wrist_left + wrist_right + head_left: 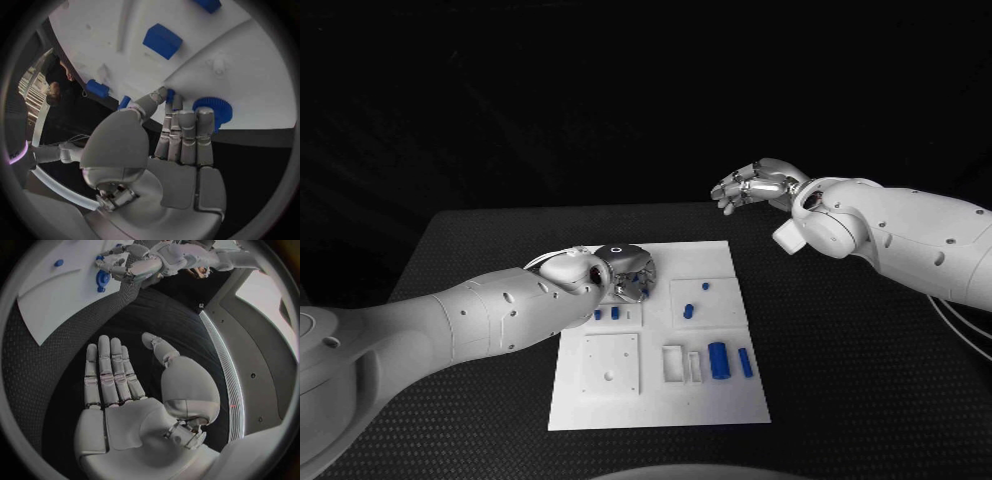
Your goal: Assemble the parts on the task board
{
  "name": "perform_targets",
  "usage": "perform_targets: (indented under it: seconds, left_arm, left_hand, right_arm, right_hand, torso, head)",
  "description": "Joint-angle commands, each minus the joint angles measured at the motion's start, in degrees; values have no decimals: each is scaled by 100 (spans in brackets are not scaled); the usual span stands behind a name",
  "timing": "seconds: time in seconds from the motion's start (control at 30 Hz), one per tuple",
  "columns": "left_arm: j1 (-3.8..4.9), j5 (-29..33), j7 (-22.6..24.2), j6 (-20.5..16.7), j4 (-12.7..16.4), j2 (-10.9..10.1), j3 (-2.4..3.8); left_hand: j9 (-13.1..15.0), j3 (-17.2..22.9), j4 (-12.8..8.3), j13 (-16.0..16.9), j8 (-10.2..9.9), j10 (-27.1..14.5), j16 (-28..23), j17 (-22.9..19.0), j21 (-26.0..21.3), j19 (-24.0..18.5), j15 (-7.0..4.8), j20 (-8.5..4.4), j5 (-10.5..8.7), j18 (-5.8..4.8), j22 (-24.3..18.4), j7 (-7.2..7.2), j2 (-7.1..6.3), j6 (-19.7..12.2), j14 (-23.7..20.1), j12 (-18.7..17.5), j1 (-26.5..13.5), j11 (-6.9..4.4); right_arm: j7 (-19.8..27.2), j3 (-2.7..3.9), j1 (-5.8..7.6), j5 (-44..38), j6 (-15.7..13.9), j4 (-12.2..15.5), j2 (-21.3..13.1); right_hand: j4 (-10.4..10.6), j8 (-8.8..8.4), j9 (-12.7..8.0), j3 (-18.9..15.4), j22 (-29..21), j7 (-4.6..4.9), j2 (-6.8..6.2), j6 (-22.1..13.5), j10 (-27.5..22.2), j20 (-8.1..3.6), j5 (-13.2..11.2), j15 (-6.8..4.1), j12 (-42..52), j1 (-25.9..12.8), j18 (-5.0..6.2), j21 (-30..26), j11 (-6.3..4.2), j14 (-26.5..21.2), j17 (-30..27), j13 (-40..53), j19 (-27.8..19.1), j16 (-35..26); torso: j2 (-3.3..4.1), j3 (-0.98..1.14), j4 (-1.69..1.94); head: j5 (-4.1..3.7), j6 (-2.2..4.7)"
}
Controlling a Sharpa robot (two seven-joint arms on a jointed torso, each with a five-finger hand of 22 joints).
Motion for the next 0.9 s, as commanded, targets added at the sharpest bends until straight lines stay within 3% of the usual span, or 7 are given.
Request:
perform_targets:
  seconds: [0.03,0.2,0.27,0.9]
  left_arm:
    - [-54,-154,-123,321,-17,5,-37]
    - [-53,-158,-136,283,-12,-3,-37]
    - [-53,-160,-135,249,-13,-5,-37]
    - [-54,-62,4,-295,97,-74,-31]
  left_hand:
    - [-9,8,-60,0,5,40,13,-14,-1,2,10,-44,48,525,-11,14,26,36,47,-8,49,7]
    - [-7,87,-121,9,32,145,3,-42,-19,29,-23,-66,41,511,-28,-12,75,123,69,10,155,-27]
    - [-13,226,-105,13,39,206,8,-60,-33,67,-45,-83,-106,497,-47,-26,72,172,113,14,239,-48]
    - [2,361,-29,61,106,452,7,-131,-33,241,-139,-177,-77,478,-87,-112,149,416,318,45,183,-143]
  right_arm:
    - [69,2,-2,2,43,-2,9]
    - [69,2,-2,2,41,0,5]
    - [70,2,-2,2,43,0,5]
    - [78,2,-2,2,46,6,11]
  right_hand:
    - [29,39,-8,19,7,2,22,30,38,-14,30,23,-18,-43,80,35,11,-17,-5,-7,-39,-15]
    - [30,40,-8,19,7,2,23,31,39,-14,30,23,-18,-45,80,36,11,-16,-5,-7,-39,-15]
    - [30,40,-8,19,7,2,23,31,40,-14,31,23,-18,-45,80,36,11,-16,-5,-7,-39,-15]
    - [31,40,-8,17,8,1,21,31,41,-13,33,23,-18,-52,80,37,11,-16,-5,-7,-39,-14]
  torso:
    - [2,-2,0]
    - [3,-2,0]
    - [5,-2,3]
    - [1,-1,6]
  head:
    - [-1,-6]
    - [2,-2]
    - [0,1]
    - [12,11]
